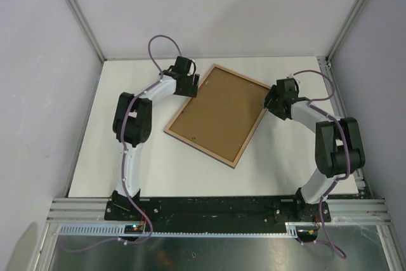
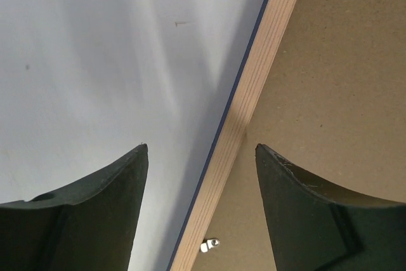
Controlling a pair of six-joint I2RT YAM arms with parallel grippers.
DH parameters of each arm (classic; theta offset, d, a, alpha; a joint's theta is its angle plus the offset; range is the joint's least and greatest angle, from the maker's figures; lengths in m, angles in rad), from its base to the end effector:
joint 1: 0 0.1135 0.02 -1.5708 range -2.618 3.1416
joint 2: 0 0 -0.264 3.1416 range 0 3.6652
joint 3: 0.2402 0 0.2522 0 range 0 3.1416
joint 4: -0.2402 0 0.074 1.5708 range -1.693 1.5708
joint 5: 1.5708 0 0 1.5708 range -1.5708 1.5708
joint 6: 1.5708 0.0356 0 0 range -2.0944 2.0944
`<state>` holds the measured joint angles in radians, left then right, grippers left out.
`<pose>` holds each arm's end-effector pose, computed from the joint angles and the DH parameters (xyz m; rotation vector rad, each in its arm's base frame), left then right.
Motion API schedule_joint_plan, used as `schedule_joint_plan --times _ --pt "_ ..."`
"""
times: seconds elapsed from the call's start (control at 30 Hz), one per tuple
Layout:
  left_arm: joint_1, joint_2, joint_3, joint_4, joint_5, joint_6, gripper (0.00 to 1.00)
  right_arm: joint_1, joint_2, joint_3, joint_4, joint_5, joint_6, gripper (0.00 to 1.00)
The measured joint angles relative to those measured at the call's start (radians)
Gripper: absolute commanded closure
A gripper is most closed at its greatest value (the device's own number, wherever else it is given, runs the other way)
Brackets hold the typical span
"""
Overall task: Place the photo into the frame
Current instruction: Adjust the photo frame at the center of the board.
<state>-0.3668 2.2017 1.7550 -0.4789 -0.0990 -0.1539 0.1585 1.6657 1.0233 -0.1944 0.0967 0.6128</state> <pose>0.4571 -0.1719 0.1875 0.2238 2.4824 -0.0952 0.3465 0.0519 0.1963 0.5879 2.3439 0.2410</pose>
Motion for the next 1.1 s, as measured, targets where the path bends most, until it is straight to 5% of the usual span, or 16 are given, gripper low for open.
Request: schedule_joint_plan --times 0.27,0.53,0.63,1.1 --pt "0.000 0.057 0.035 -0.001 0.034 0.038 0.43 0.041 0.084 0.035 0.003 0.001 -0.004 0.39" --pt "-0.001 0.051 0.010 0.015 0.073 0.023 0.83 0.047 0.108 0.052 -0.006 -0.007 -0.027 0.48" --pt "-0.001 0.011 -0.055 0.041 0.085 0.016 0.91 0.048 0.113 0.055 -0.014 -0.009 -0.042 0.53" --pt "-0.074 -0.325 -0.527 0.050 0.039 -0.201 1.00 0.083 0.097 0.051 -0.069 -0.017 -0.111 0.62"
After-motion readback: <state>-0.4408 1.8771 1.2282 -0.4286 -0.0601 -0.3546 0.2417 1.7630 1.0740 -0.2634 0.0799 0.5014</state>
